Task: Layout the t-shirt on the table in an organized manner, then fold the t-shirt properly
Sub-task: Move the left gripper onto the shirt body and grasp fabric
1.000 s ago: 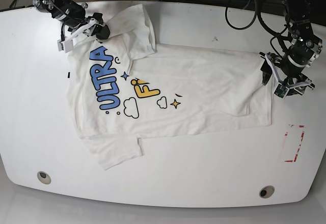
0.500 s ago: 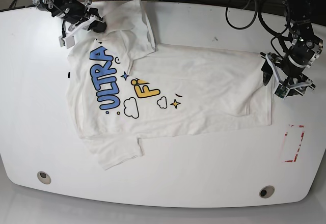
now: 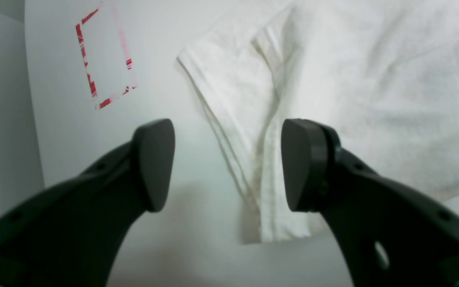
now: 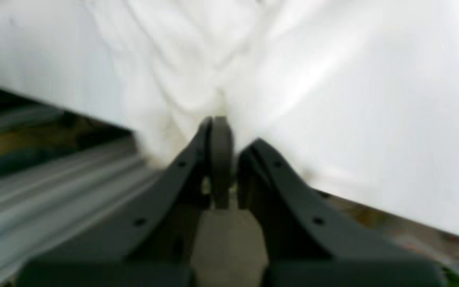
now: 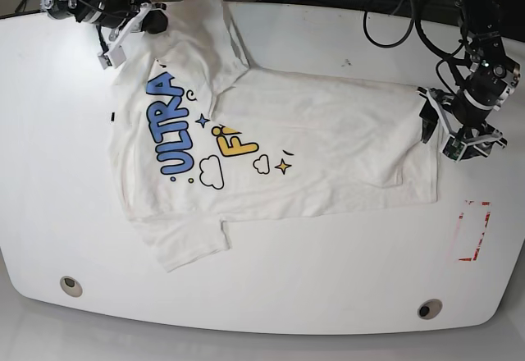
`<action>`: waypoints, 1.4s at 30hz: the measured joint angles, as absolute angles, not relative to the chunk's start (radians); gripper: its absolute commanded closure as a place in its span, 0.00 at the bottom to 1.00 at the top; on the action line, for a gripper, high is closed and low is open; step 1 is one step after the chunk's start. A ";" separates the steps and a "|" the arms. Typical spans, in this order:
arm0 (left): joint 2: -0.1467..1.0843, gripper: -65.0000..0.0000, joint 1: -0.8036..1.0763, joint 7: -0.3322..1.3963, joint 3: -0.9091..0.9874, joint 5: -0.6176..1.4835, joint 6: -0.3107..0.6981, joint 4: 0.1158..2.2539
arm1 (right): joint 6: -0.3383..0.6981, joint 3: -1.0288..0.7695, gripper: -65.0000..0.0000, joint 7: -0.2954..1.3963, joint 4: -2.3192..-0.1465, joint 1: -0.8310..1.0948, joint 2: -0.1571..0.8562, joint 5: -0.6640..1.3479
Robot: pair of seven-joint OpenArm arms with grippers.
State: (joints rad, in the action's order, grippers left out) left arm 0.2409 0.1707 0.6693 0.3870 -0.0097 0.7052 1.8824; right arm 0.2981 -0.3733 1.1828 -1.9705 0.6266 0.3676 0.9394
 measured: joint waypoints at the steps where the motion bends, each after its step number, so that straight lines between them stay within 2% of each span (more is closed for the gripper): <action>1: 0.238 0.38 0.161 0.672 0.387 -0.010 0.705 1.882 | 0.301 -0.373 1.00 1.182 -1.971 0.626 0.369 0.939; 3: 0.227 0.33 0.129 0.683 0.389 -0.011 0.707 1.880 | 0.305 -0.373 1.00 1.182 -1.971 0.620 0.371 0.940; 7: 0.195 0.16 0.064 0.723 0.393 -0.013 0.698 1.876 | 0.308 -0.372 1.00 1.179 -1.971 0.618 0.374 0.947; 8: 0.185 0.15 0.048 0.748 0.393 -0.012 0.705 1.872 | 0.307 -0.372 1.00 1.180 -1.971 0.618 0.376 0.945; 15: 0.131 0.18 -0.046 0.770 0.389 -0.014 0.704 1.783 | 0.308 -0.368 1.00 1.179 -1.971 0.598 0.369 0.944; 26: 0.105 0.18 -0.177 0.764 0.358 -0.014 0.697 1.486 | 0.308 -0.368 1.00 1.179 -1.971 0.596 0.369 0.943; 42: 0.081 0.18 -0.231 0.604 0.286 -0.015 0.682 1.195 | 0.308 -0.368 1.00 1.180 -1.971 0.592 0.370 0.942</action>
State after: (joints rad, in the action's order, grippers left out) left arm 0.0807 -0.2306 0.6044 0.2855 -0.0154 0.6823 1.1954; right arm 0.3080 -0.3676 1.1797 -1.9709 0.5922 0.3702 0.9424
